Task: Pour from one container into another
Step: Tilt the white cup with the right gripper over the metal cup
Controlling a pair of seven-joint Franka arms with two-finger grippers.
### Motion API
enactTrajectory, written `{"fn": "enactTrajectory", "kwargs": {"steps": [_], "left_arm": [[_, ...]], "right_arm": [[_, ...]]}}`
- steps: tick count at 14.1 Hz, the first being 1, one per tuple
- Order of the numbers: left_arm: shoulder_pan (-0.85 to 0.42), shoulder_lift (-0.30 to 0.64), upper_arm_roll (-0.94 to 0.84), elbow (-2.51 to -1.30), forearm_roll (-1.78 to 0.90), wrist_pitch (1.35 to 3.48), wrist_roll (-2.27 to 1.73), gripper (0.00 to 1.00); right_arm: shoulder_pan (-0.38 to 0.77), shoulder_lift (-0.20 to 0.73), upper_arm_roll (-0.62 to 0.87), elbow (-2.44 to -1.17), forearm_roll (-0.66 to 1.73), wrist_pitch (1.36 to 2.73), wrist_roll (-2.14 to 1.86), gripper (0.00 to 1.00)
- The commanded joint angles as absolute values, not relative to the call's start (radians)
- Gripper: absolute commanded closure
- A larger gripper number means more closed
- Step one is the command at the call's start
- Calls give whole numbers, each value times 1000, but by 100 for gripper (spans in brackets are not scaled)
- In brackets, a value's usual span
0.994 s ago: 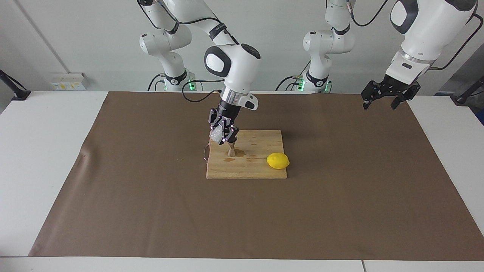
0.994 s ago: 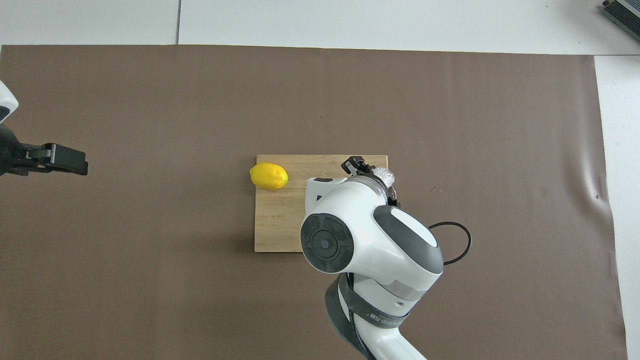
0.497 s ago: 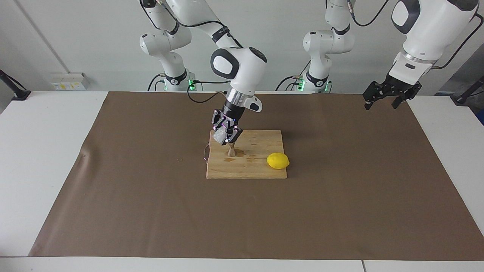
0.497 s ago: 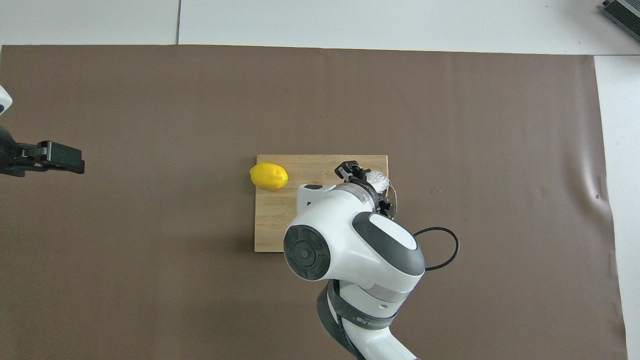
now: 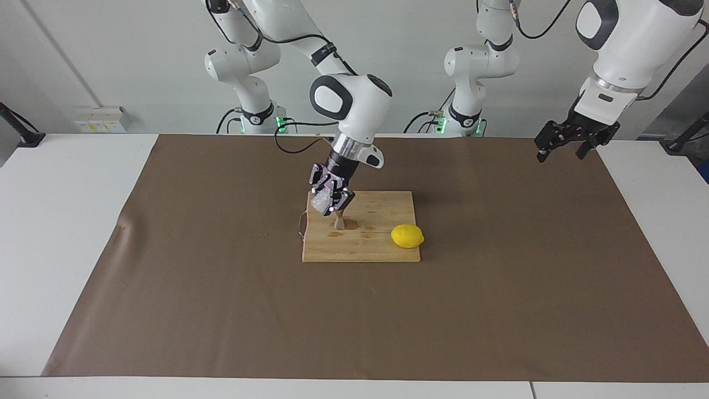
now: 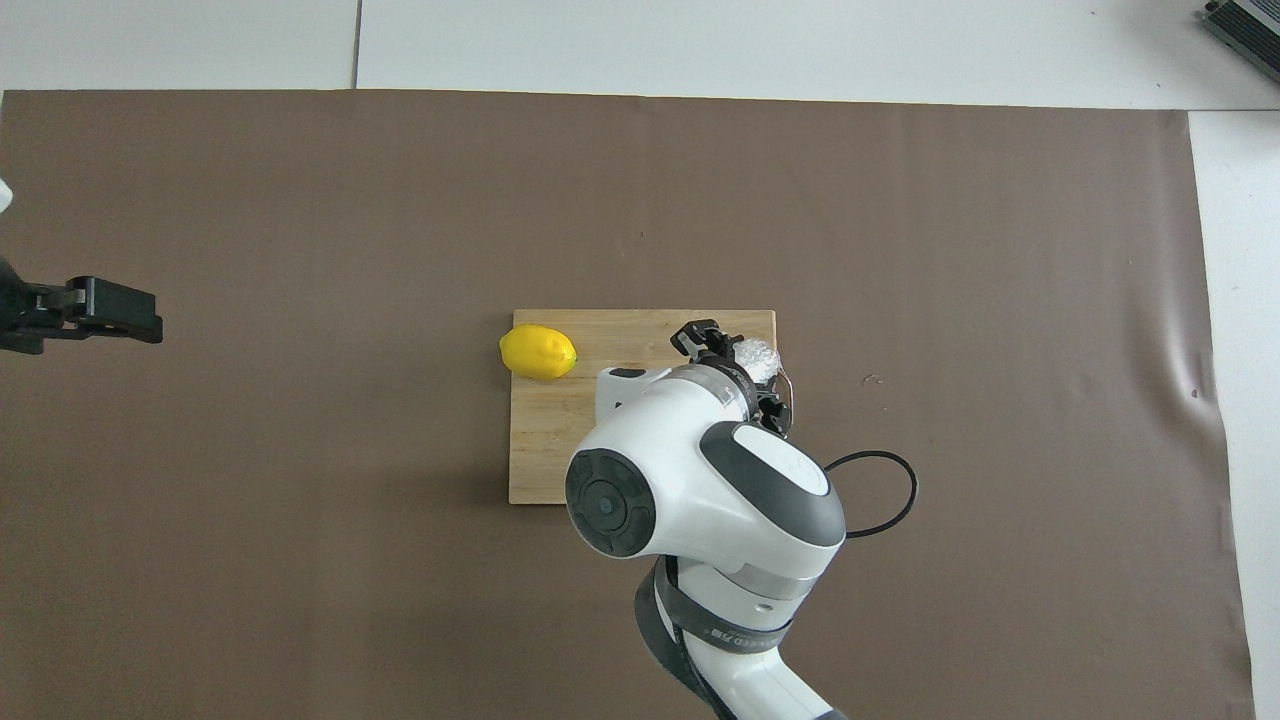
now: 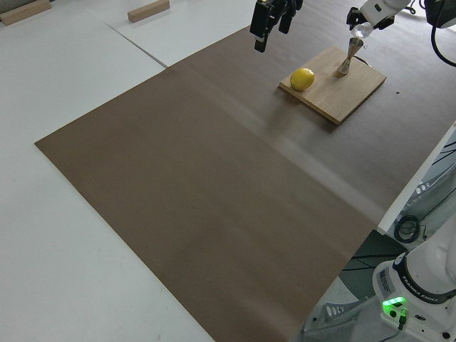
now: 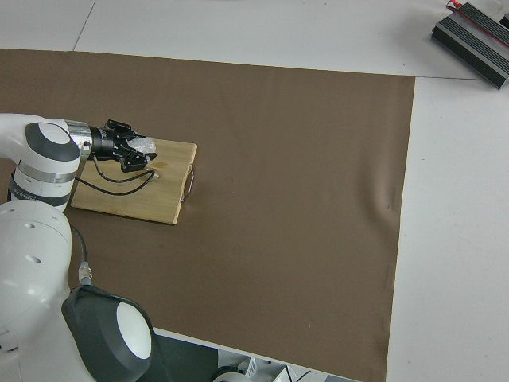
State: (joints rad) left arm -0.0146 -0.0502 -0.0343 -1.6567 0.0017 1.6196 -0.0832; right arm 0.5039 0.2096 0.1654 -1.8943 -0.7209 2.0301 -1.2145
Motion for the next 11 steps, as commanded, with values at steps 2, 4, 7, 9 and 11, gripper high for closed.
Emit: {"fn": "enactTrajectory", "kwargs": {"steps": [2, 4, 7, 9, 11], "left_arm": [[3, -74, -49, -1701, 3, 1629, -98, 0], [3, -77, -49, -1703, 3, 1629, -98, 0], [3, -77, -49, -1701, 3, 1618, -89, 0], [3, -77, -49, -1701, 3, 1618, -92, 0], [2, -77, -49, -1701, 3, 1618, -92, 0]], "right_arm": [[497, 212, 175, -1870, -736, 2000, -1196, 100], [497, 199, 179, -1868, -727, 1993, -1198, 100], [494, 181, 179, -1861, -690, 1994, -1203, 100], [492, 178, 179, -1853, -667, 1996, -1201, 100], [486, 176, 179, -1847, -640, 1997, -1203, 100]]}}
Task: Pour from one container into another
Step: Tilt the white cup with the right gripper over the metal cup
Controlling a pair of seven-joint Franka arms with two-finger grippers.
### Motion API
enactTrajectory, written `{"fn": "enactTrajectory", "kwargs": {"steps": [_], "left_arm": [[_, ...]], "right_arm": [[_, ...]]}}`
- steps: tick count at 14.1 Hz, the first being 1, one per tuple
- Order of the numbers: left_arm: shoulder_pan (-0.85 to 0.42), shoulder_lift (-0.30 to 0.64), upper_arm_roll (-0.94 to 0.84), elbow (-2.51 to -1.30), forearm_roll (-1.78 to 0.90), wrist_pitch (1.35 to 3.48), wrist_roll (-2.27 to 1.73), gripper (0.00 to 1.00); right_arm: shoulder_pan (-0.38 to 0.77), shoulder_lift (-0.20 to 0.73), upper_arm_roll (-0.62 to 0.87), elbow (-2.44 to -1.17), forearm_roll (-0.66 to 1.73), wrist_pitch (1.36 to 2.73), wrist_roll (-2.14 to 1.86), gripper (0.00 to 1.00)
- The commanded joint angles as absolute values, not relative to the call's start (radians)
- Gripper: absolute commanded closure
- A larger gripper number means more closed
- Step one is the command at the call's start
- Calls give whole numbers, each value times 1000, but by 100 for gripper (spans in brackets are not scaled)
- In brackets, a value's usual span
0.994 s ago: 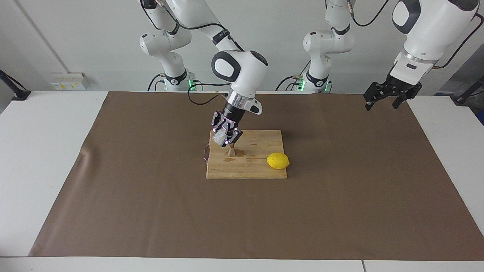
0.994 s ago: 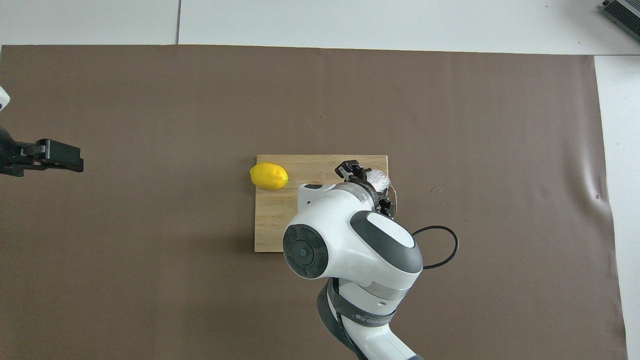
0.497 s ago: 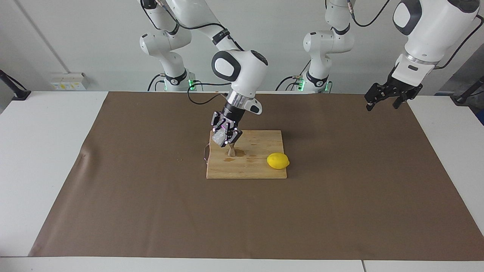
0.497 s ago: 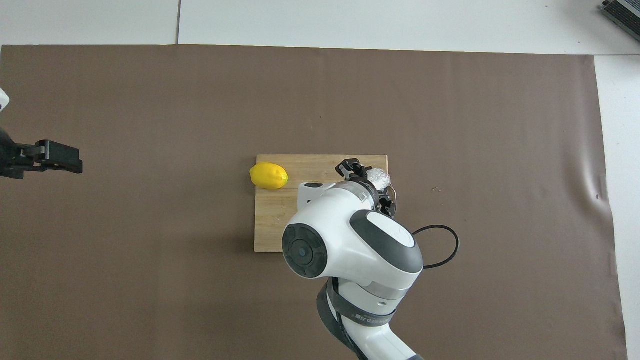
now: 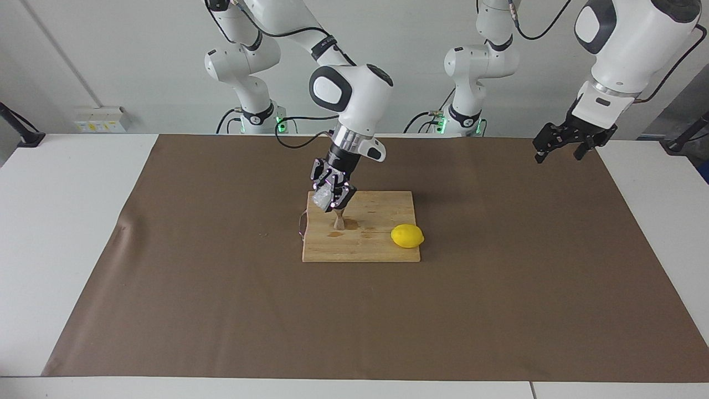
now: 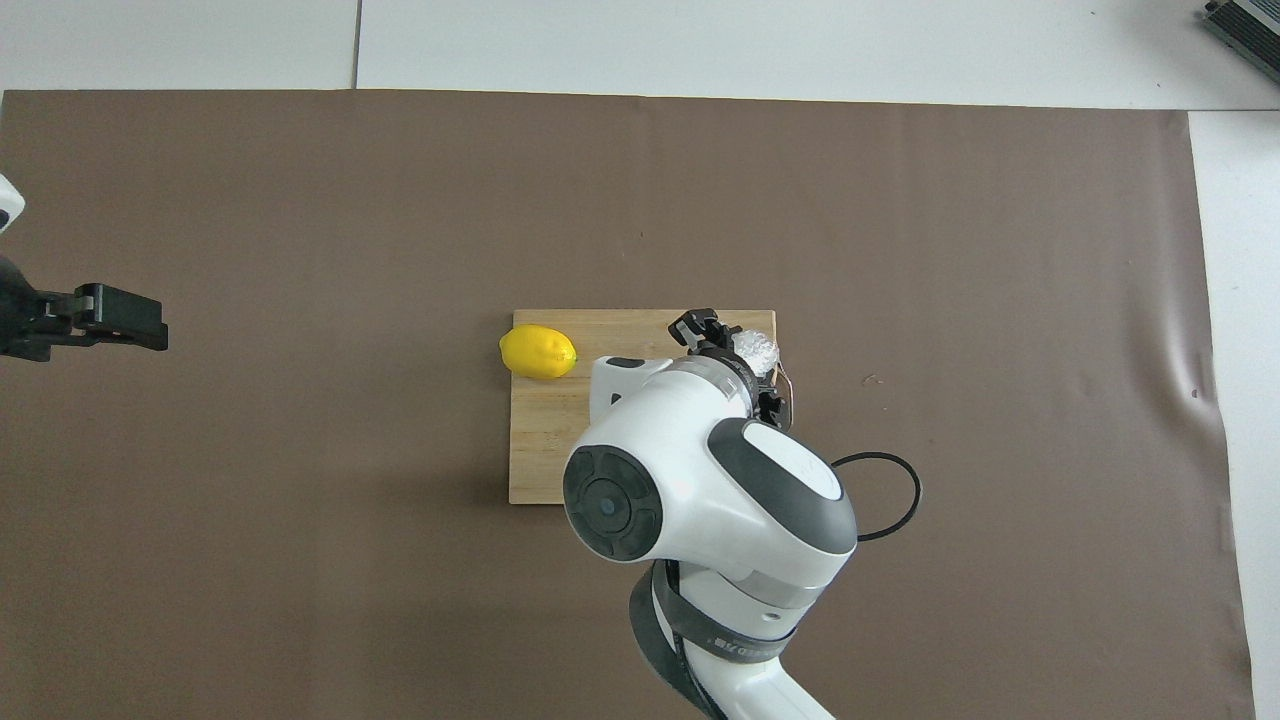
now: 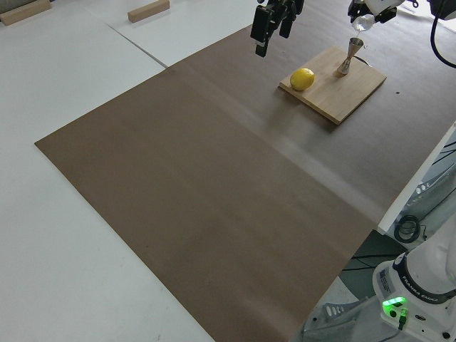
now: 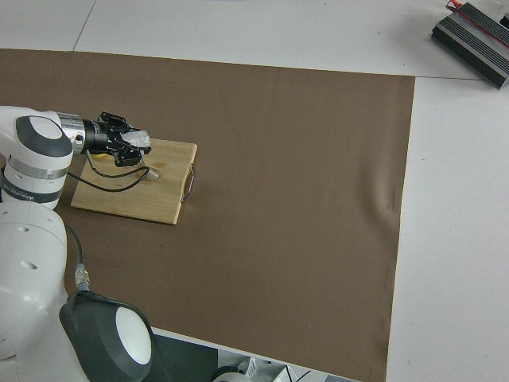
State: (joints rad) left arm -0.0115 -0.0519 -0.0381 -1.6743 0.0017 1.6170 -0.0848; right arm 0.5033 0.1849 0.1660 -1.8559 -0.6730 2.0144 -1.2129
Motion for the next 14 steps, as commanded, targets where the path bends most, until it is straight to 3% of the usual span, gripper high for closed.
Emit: {"fn": "enactTrajectory", "kwargs": {"steps": [1, 14], "left_arm": [[3, -78, -49, -1701, 3, 1618, -92, 0], [3, -78, -49, -1701, 3, 1618, -92, 0]], "right_arm": [[483, 175, 179, -1845, -624, 1997, -1203, 100], [428, 155, 176, -1850, -486, 1988, -1224, 100]]}}
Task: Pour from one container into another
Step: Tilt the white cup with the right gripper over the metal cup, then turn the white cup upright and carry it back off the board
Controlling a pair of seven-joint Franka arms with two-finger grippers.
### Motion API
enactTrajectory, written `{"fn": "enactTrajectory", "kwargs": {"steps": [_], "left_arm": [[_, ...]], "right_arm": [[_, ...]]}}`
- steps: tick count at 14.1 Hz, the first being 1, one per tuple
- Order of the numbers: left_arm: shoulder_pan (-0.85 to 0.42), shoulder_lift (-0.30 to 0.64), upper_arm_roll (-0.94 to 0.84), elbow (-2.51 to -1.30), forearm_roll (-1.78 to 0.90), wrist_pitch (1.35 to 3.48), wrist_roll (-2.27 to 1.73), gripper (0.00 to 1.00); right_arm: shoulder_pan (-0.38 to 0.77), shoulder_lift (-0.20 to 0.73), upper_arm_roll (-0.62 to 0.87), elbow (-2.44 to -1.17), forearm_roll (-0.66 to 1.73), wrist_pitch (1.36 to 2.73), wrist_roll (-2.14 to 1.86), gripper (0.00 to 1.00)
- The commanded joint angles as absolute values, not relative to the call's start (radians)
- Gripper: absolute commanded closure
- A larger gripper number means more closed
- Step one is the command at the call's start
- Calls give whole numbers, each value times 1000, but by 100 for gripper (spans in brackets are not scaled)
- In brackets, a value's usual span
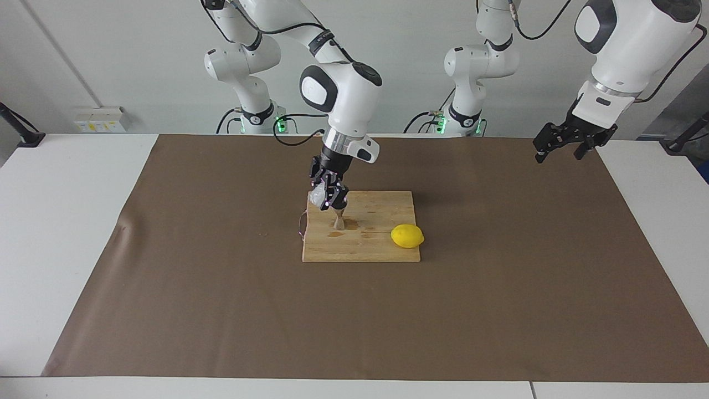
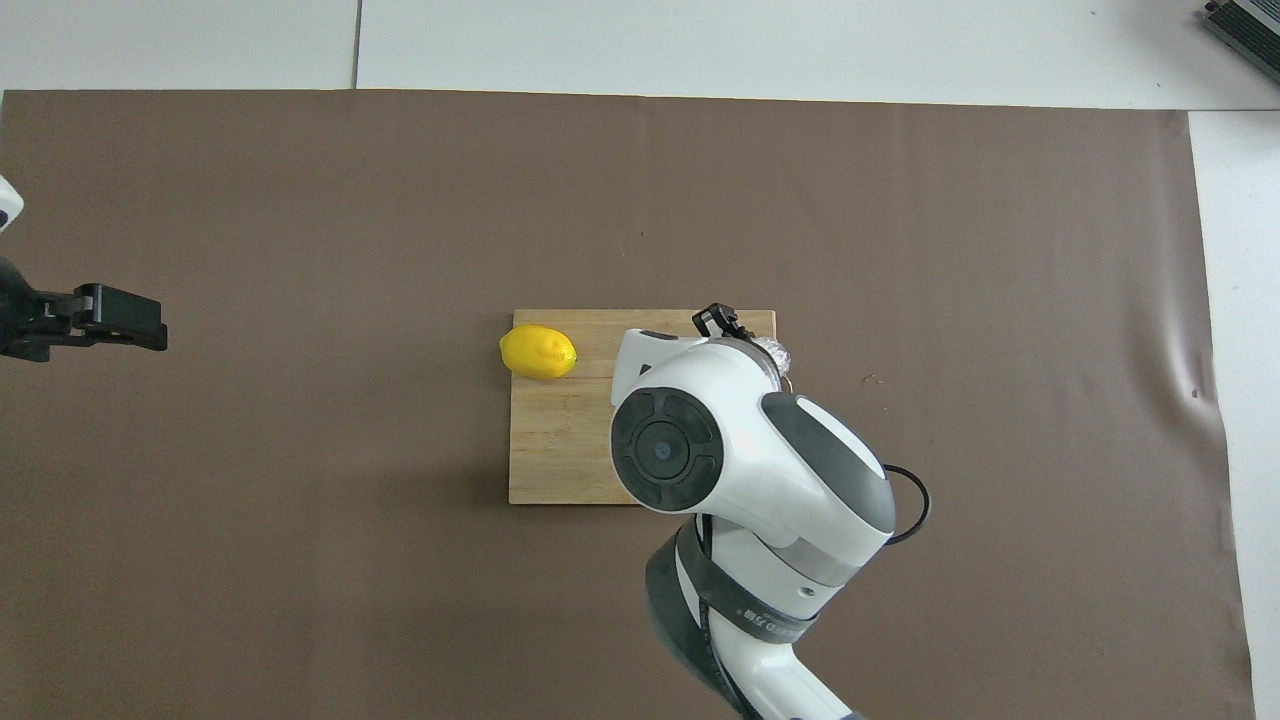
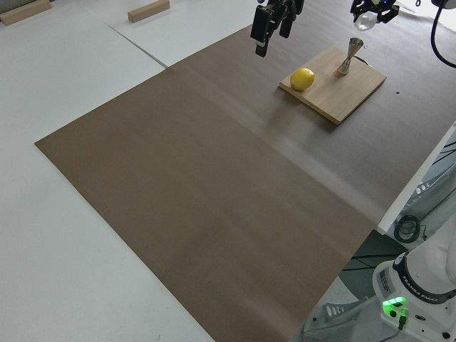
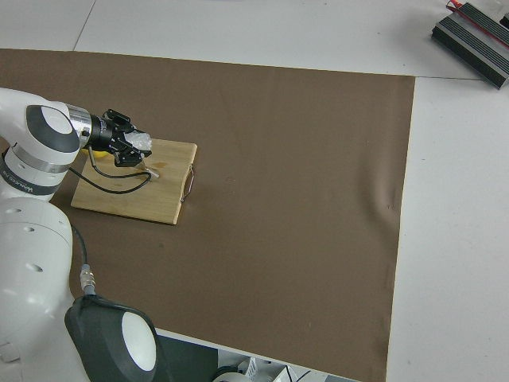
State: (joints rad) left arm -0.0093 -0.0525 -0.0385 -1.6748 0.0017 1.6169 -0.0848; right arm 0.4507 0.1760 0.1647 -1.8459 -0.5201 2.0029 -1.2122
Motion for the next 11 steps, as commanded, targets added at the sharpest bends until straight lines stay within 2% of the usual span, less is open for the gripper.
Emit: {"fn": "enactTrajectory", "kwargs": {"steps": [1, 7, 11], "left_arm": [[3, -78, -49, -1701, 3, 1618, -92, 0], [3, -78, -49, -1701, 3, 1618, -92, 0], [3, -78, -49, -1701, 3, 1618, -92, 0]], "right_arm": [[425, 155, 176, -1850, -485, 1990, -1224, 100], [371, 146, 176, -1864, -347, 1964, -1253, 100], [244, 146, 176, -1867, -185, 1973, -1363, 100]]}}
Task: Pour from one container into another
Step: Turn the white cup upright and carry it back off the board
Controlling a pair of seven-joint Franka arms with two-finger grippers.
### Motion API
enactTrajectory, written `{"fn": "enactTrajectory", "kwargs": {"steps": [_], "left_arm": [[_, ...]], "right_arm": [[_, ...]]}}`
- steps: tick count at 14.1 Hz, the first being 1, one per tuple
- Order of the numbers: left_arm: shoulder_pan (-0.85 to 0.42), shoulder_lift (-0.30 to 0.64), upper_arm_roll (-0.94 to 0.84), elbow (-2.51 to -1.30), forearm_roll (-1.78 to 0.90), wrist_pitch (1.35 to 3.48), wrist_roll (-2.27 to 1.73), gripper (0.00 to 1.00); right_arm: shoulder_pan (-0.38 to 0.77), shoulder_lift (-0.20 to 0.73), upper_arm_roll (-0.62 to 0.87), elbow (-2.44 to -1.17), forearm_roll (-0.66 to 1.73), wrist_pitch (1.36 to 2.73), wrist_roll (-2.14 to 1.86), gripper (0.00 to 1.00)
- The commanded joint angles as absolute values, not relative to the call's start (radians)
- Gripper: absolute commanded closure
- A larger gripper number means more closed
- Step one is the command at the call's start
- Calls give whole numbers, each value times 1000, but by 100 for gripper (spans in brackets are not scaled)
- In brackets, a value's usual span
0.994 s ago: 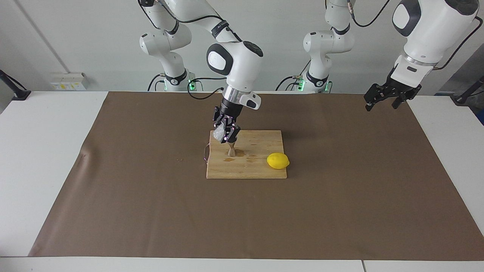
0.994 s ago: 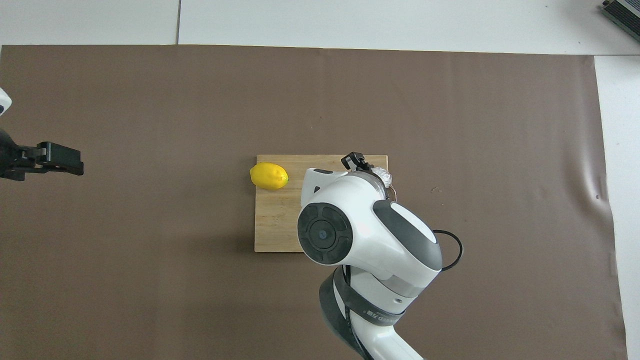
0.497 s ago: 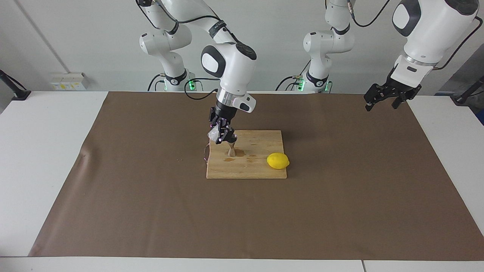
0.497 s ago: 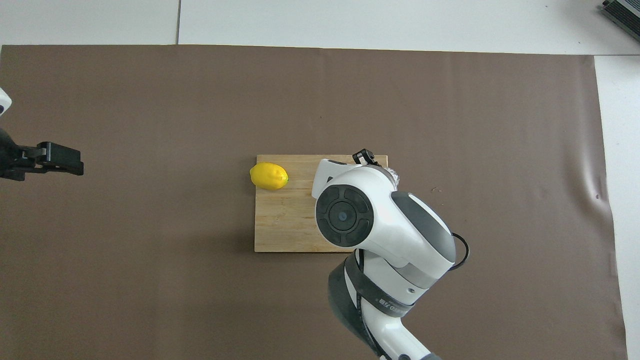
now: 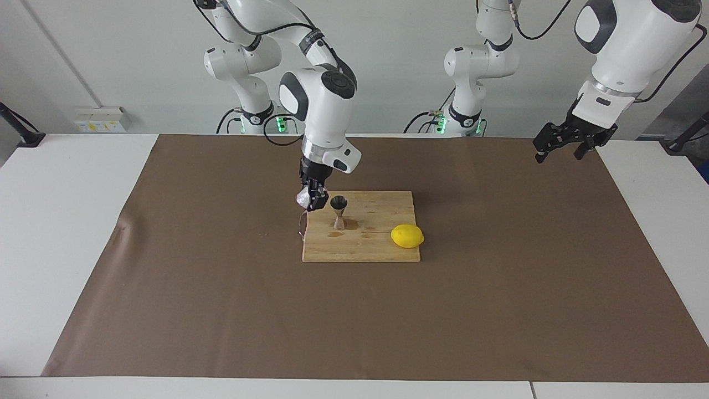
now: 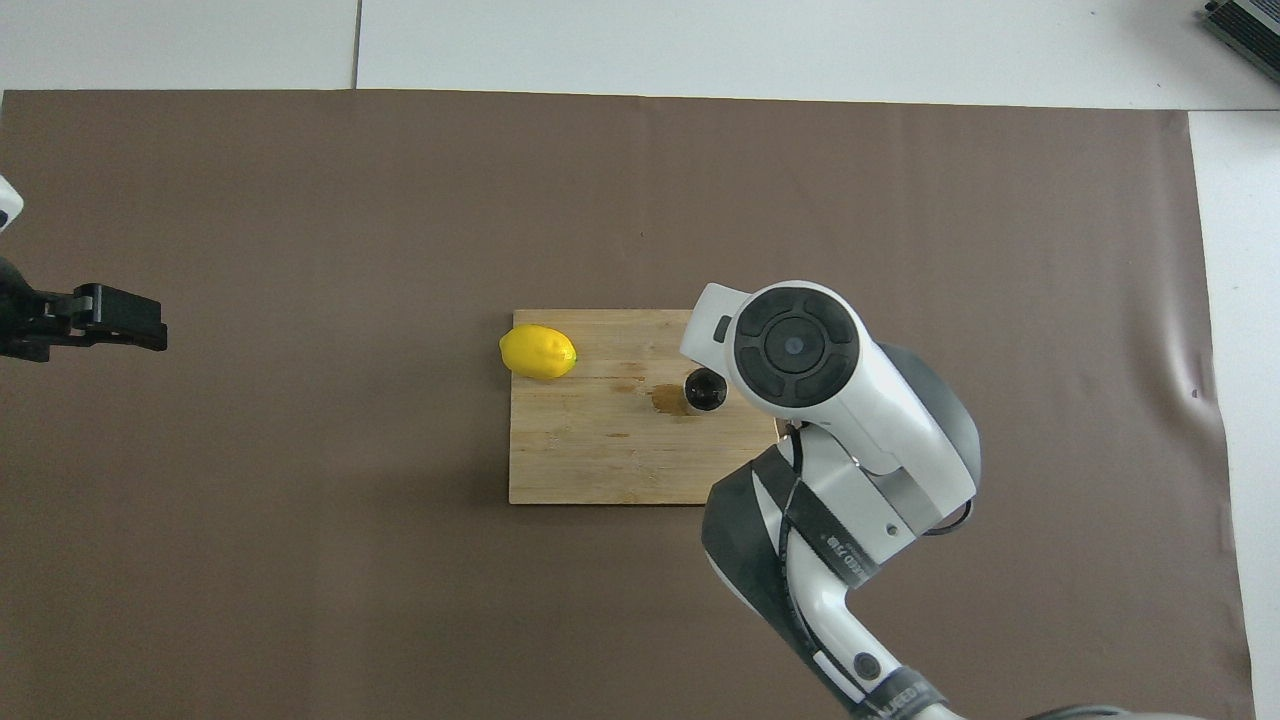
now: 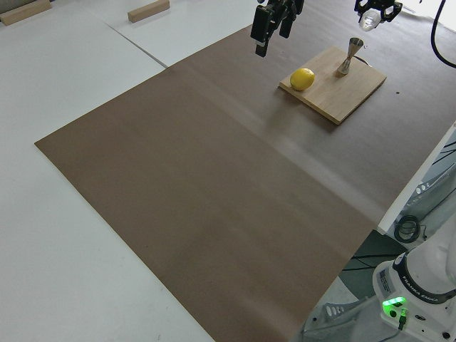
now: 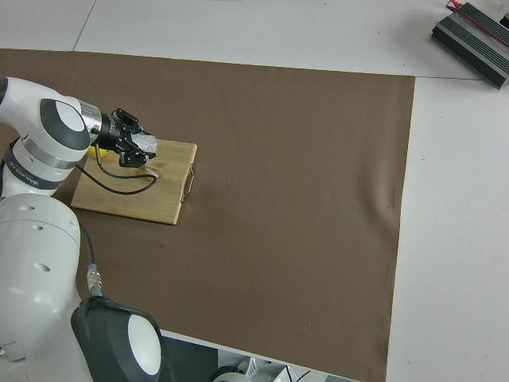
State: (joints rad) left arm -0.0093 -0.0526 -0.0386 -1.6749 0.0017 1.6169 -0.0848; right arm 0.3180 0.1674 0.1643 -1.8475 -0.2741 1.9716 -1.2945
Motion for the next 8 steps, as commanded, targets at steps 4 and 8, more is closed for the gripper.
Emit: {"fn": "enactTrajectory", "kwargs": {"steps": [4, 8], "left_arm": [[3, -77, -49, -1701, 3, 1618, -92, 0], [3, -78, -49, -1701, 3, 1618, -92, 0]], "right_arm": [[176, 144, 176, -1891, -95, 1986, -1378, 100], [134, 120, 175, -1969, -89, 2077, -1336, 100]]}}
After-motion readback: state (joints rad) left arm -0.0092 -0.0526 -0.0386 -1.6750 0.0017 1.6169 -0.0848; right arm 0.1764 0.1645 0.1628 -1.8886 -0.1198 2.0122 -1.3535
